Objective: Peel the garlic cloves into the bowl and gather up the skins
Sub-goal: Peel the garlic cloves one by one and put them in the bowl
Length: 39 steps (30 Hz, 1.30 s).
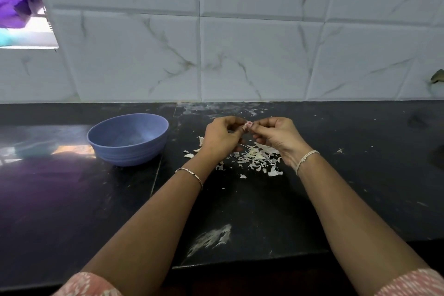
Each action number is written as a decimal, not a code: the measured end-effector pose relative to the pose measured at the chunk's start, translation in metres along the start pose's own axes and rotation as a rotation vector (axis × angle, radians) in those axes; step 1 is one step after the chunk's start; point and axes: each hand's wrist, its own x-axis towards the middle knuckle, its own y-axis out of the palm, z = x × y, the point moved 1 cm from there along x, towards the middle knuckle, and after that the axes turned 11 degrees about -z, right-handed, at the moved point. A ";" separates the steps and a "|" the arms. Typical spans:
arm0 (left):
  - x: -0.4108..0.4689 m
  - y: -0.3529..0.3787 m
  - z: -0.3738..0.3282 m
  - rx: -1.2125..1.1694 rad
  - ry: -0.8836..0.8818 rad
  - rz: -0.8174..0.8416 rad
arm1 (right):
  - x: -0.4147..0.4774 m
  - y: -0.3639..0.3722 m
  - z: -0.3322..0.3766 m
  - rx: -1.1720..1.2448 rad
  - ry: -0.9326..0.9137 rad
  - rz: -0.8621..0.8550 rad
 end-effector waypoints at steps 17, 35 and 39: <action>0.000 -0.001 0.004 -0.044 -0.037 0.036 | -0.004 0.004 0.001 0.034 0.124 0.059; -0.004 -0.002 0.004 -0.348 -0.288 0.054 | -0.008 0.004 0.001 -0.411 -0.524 0.009; -0.005 -0.003 0.004 -0.310 -0.244 0.089 | -0.004 0.002 -0.002 -0.512 -0.583 -0.093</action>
